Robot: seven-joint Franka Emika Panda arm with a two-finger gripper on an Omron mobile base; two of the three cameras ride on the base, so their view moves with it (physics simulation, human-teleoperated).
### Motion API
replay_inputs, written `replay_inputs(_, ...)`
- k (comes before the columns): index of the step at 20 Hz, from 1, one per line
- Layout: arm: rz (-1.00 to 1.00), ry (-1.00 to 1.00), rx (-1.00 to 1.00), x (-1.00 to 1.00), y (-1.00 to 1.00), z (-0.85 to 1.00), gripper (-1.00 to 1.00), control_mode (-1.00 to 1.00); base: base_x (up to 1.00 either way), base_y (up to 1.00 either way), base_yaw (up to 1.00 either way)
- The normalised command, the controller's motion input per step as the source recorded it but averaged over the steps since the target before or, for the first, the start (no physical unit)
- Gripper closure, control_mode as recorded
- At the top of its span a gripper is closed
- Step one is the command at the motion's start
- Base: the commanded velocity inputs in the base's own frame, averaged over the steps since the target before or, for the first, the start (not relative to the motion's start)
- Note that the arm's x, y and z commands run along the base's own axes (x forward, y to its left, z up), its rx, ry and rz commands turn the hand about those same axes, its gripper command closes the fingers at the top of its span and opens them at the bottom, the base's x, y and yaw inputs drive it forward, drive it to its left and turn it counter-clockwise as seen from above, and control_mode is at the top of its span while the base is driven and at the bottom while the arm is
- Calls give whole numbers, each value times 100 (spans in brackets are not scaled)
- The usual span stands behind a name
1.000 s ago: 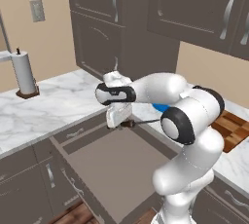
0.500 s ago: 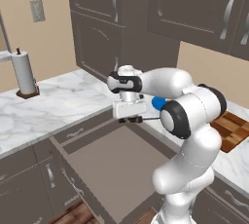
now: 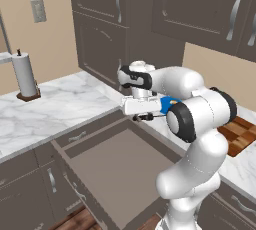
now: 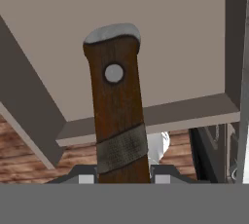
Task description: Pick up the knife from the drawer and place it on the cutting board. Then place the meat from the plate to the cutting board.
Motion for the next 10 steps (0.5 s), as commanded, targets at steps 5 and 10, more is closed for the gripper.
replay_inputs(5, -7, -15, 0, -46, -19, 6, 100, -100, 0, 0, 0)
replay_inputs(10, 2, -43, 1, -40, 5, 22, 100, -100, 0, 0, 0)
